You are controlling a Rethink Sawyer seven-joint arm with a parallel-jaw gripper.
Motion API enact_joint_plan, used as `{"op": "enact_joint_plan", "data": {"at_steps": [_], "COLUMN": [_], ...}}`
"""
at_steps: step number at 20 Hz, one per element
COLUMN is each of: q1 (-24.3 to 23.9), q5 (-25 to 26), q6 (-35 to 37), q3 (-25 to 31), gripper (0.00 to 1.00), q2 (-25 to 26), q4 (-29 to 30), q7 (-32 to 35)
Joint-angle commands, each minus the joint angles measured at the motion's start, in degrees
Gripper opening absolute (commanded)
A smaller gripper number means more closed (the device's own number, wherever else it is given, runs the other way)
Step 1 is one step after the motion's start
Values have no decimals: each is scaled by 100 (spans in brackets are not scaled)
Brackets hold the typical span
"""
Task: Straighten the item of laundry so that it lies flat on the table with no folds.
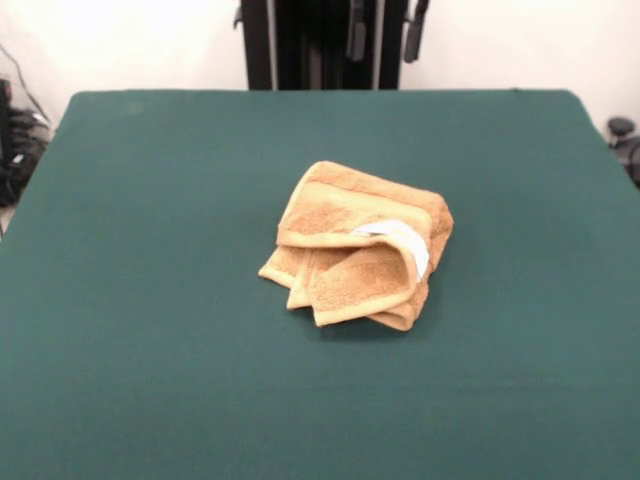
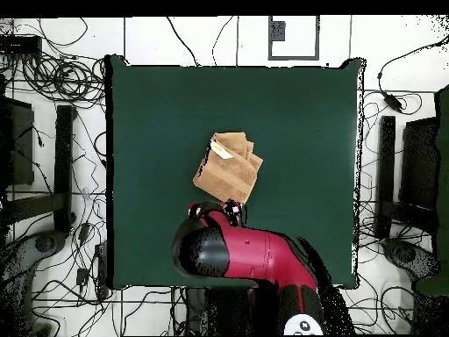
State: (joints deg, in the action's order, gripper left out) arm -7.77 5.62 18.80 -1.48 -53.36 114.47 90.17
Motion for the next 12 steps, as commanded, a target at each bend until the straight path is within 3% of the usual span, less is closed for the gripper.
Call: {"op": "enact_joint_plan", "data": {"at_steps": [1,7,12], "q1": [143,27,-164], "q5": [-306,-380,-448], "q6": [949,1254,782], "q3": [70,287,524], "gripper": [100,100,100], "q2": [288,880,1217], "q4": [-654,-1537,-1543], "q7": [1017,906,826]}}
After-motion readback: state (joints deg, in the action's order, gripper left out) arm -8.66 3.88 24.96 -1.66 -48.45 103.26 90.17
